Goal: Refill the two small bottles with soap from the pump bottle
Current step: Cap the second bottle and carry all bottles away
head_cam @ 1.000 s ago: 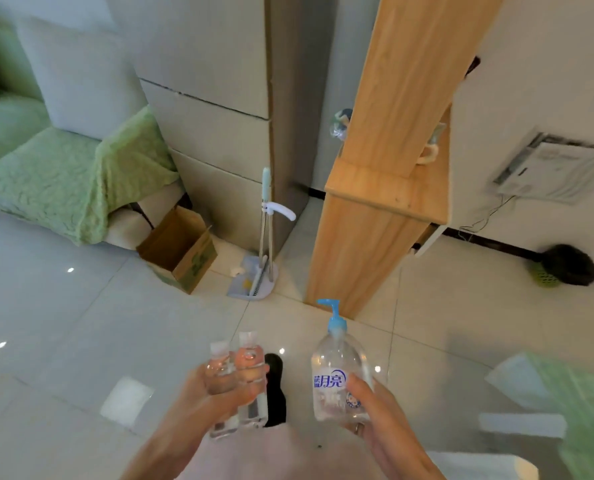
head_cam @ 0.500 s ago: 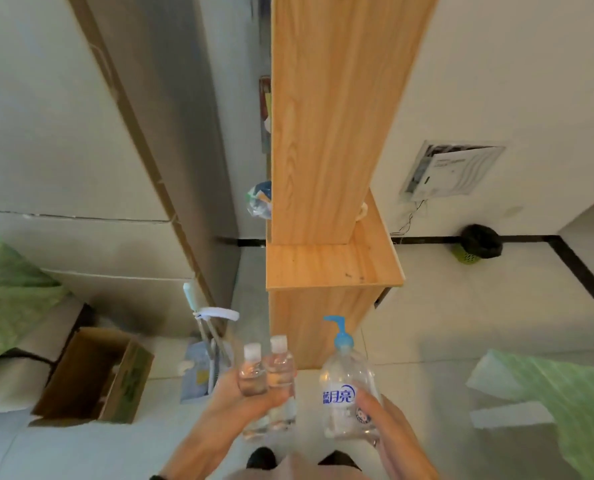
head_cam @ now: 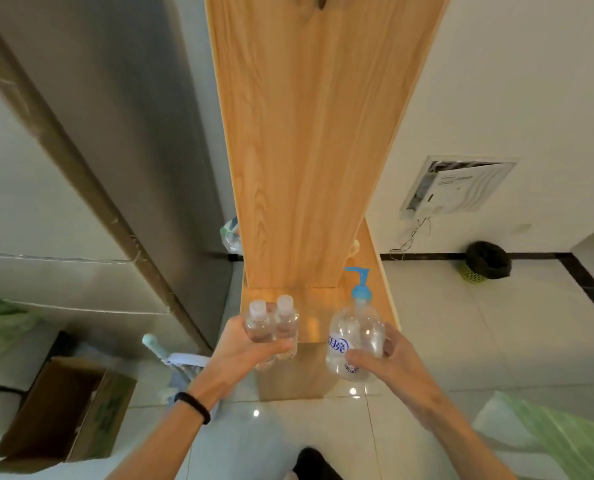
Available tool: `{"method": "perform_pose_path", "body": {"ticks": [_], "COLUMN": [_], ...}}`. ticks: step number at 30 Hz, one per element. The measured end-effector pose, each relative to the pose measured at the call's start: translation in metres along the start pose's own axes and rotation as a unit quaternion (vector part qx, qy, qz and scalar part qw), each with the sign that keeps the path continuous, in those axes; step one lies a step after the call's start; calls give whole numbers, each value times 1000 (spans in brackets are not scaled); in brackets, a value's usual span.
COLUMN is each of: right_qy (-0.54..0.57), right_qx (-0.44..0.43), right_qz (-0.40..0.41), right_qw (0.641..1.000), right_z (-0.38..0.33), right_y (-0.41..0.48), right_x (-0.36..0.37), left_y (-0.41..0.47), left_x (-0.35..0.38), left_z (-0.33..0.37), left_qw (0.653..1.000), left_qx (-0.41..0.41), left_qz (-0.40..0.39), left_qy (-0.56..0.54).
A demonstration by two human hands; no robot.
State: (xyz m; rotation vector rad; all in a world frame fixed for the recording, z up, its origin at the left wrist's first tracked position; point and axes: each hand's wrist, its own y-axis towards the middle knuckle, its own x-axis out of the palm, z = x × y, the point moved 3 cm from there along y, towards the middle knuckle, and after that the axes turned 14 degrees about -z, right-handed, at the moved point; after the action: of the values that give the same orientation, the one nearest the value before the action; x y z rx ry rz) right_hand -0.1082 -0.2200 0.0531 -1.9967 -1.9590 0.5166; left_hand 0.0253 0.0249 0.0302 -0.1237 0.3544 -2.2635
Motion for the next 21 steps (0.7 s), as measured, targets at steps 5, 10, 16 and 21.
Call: {"method": "perform_pose_path", "body": {"ticks": [5, 10, 16, 21], "right_qy": [-88, -143, -219, -253], "right_qx": [-13, -48, -43, -45], "right_qz": [-5, -8, 14, 9], "right_qw": [996, 988, 975, 966], "right_z": [-16, -8, -1, 6], "right_y": [50, 86, 112, 122], "right_x": [-40, -58, -64, -69], "left_y": [41, 67, 88, 98], "left_x": [8, 15, 16, 15], "left_z": [4, -7, -22, -23], "left_qw": [1000, 998, 997, 997], "left_qx": [-9, -31, -53, -47], "left_qz": [24, 50, 50, 63], "left_qy": [7, -2, 3, 12]}}
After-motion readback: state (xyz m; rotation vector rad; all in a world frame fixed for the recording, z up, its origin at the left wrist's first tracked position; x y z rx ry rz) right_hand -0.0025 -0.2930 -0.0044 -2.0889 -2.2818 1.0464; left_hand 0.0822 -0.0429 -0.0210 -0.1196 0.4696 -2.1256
